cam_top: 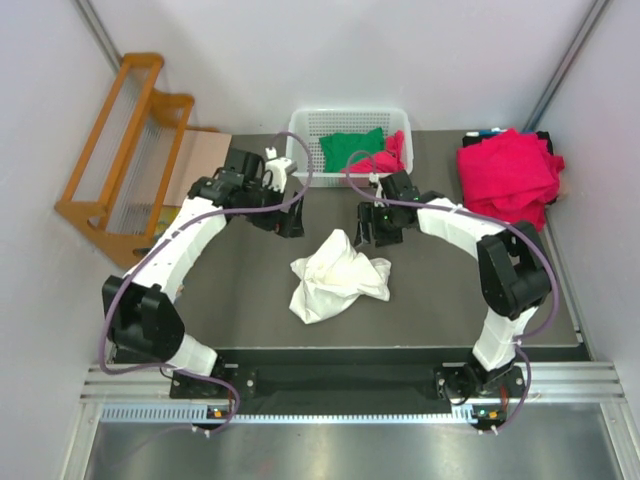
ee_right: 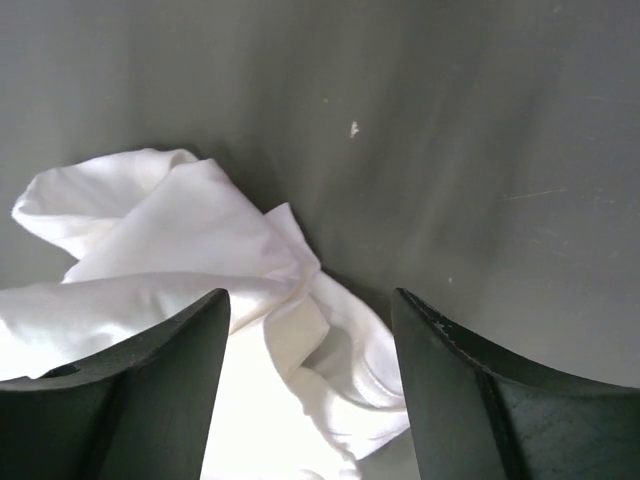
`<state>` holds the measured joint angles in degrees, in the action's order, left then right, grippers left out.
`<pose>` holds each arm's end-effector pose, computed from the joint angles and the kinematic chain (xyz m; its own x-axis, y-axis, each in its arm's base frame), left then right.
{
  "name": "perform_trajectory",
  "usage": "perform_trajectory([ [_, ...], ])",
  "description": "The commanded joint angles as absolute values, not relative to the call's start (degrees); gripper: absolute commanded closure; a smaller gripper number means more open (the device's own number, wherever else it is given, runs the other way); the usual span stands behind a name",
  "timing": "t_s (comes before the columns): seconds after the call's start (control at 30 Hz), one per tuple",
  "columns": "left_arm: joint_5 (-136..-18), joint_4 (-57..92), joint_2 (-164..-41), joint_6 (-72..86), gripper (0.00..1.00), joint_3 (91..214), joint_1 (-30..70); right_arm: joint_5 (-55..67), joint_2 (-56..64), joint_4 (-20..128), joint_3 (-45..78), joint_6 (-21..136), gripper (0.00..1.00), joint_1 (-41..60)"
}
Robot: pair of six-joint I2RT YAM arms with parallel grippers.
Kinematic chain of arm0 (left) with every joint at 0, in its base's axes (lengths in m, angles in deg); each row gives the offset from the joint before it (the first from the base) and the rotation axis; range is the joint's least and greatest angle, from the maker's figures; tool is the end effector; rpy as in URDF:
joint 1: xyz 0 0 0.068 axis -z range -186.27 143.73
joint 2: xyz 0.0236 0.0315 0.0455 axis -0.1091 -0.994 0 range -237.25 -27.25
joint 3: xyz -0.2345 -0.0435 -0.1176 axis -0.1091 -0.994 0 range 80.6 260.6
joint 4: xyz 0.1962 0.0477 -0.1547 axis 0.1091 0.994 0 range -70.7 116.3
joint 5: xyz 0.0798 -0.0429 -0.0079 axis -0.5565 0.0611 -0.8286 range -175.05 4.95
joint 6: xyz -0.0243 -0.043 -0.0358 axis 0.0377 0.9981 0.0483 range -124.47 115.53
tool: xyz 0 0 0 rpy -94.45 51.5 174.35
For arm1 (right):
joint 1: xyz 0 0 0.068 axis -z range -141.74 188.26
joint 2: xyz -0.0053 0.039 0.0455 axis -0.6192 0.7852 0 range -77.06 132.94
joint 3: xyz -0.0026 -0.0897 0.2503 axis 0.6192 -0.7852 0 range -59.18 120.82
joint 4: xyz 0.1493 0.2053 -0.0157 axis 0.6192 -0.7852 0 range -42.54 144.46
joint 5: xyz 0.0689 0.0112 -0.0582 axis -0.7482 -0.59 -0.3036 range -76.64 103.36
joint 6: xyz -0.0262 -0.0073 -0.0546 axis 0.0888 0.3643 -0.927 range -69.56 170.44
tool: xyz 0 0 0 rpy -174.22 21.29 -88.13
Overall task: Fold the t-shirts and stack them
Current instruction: Flatten the tshirt out
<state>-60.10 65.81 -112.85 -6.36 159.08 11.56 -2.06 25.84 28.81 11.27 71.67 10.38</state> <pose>0.2908 -0.1138 0.3068 -0.7491 0.2723 -0.6039 0.5407 0.7780 -0.3199 0.3233 0.1847 0.1871 -0.9076 -0.0852 -0.4110 -0.2642 0.8768 0.4018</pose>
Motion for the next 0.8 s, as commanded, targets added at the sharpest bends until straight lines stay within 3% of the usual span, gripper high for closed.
perform_trajectory([
  [0.0,-64.4,64.0,-117.1,-5.6,0.02,160.1,14.3,-3.3,22.0,30.7,13.9,71.7,0.35,9.1],
  [0.33,-65.9,63.1,-127.4,-2.1,0.01,166.4,24.4,0.6,16.0,30.6,6.4,71.4,0.36,9.0],
  [0.6,-66.6,67.0,-126.7,-1.9,0.01,172.6,27.2,0.5,15.8,32.6,2.0,71.7,0.37,9.4],
  [0.77,-64.1,65.7,-122.3,-2.2,0.01,170.3,27.2,0.1,16.9,33.2,0.8,71.8,0.37,9.3],
])
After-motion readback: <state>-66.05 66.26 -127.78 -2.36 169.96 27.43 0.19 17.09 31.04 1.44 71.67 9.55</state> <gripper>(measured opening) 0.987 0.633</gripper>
